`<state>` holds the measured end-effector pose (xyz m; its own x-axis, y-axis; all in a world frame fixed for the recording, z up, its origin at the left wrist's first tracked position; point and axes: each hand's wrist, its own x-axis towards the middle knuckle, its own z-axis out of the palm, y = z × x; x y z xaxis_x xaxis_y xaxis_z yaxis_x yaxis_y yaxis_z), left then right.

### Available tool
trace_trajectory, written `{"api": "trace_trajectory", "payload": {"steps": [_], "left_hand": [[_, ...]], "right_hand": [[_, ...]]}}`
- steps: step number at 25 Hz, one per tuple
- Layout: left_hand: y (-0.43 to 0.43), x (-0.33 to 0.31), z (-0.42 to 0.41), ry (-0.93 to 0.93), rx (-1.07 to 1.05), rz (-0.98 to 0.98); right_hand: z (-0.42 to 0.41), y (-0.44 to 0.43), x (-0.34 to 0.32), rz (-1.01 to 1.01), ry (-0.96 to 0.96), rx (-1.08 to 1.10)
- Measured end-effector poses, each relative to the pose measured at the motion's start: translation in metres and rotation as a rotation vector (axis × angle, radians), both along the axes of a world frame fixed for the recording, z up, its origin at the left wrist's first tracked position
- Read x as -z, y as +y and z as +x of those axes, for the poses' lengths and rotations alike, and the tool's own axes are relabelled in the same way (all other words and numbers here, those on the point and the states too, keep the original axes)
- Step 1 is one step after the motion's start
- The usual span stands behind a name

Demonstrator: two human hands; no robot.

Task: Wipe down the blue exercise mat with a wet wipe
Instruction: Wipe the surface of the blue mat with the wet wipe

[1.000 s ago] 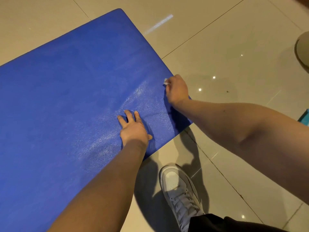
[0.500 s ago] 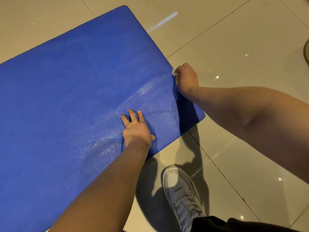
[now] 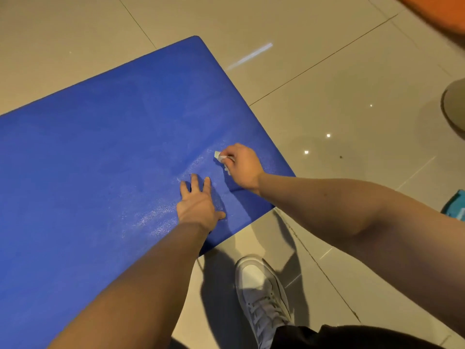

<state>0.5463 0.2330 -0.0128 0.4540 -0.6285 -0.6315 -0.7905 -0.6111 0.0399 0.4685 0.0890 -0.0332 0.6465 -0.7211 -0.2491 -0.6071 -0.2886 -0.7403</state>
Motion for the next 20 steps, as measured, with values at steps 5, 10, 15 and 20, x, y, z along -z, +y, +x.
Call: {"api": "trace_trajectory", "payload": {"steps": [5, 10, 15, 20], "left_hand": [[0.007, -0.024, -0.001, 0.354, -0.452, -0.492], [0.012, -0.074, -0.025, 0.623, -0.725, -0.688], [-0.004, -0.131, -0.027, 0.495, -0.726, -0.771], [-0.012, -0.193, -0.017, 0.411, -0.645, -0.896]], "right_hand": [[-0.029, 0.030, -0.033, 0.281, -0.122, -0.006], [-0.049, 0.038, -0.071, 0.305, -0.189, 0.028], [-0.046, 0.012, -0.134, 0.119, -0.062, -0.163], [-0.036, 0.001, -0.225, 0.144, -0.030, -0.273]]}}
